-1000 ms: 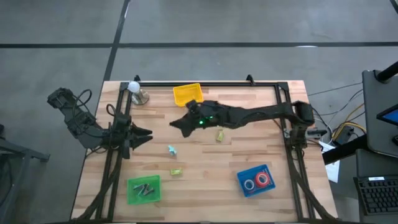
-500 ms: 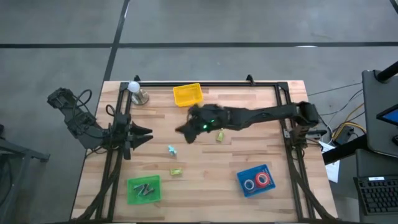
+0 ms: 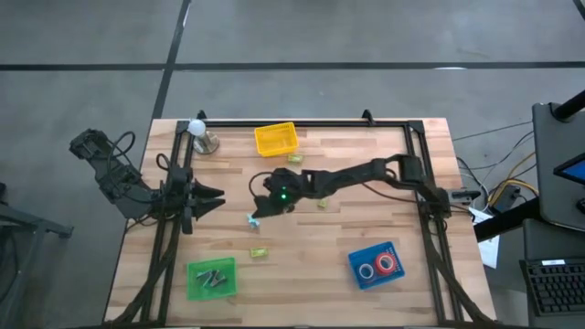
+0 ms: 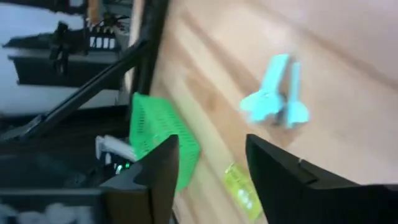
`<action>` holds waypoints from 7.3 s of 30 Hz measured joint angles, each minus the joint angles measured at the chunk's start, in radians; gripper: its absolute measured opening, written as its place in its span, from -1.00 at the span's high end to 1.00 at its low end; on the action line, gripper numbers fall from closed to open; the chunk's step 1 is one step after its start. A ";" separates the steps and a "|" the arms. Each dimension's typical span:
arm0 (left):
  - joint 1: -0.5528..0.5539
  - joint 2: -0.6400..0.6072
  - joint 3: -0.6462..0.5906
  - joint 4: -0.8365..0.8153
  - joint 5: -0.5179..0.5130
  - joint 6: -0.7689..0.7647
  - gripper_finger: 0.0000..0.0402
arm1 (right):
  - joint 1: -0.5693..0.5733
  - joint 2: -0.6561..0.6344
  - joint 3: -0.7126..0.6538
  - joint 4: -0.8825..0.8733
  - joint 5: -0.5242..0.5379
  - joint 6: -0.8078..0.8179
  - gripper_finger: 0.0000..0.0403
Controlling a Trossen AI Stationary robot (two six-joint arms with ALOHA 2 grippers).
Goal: Pick and place Stapler, Stapler remover, tape
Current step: Put the light blue staple remover into the green basket
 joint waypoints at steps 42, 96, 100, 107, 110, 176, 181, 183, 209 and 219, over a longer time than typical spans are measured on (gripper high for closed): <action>0.000 0.003 0.000 -0.024 -0.019 0.022 0.30 | -0.026 0.117 0.001 0.122 -0.024 0.182 0.41; 0.001 0.004 -0.001 -0.036 -0.031 0.037 0.30 | 0.010 0.153 0.028 0.136 -0.029 0.174 0.57; 0.001 0.004 -0.002 -0.051 -0.031 0.033 0.30 | 0.012 0.153 0.028 0.133 -0.035 0.156 0.71; 0.001 0.004 -0.002 -0.051 -0.031 0.032 0.30 | 0.015 0.152 0.028 0.120 -0.049 0.124 0.91; 0.001 0.004 -0.002 -0.055 -0.031 0.033 0.30 | 0.015 0.152 0.028 0.118 -0.052 0.102 0.95; 0.001 0.006 -0.002 -0.131 -0.003 -0.005 0.30 | 0.039 0.138 0.248 -0.325 0.064 -0.145 0.18; 0.001 0.006 -0.002 -0.132 -0.002 -0.004 0.30 | 0.039 0.139 0.270 -0.455 0.115 -0.194 0.18; 0.001 0.006 -0.002 -0.132 -0.002 -0.004 0.30 | 0.039 0.139 0.269 -0.431 0.115 -0.196 0.18; 0.001 0.005 -0.002 -0.140 -0.015 -0.021 0.30 | 0.059 0.261 0.483 -0.617 0.150 -0.287 0.32; 0.001 0.005 -0.002 -0.145 -0.015 -0.019 0.30 | 0.068 0.260 0.466 -0.614 0.137 -0.289 0.47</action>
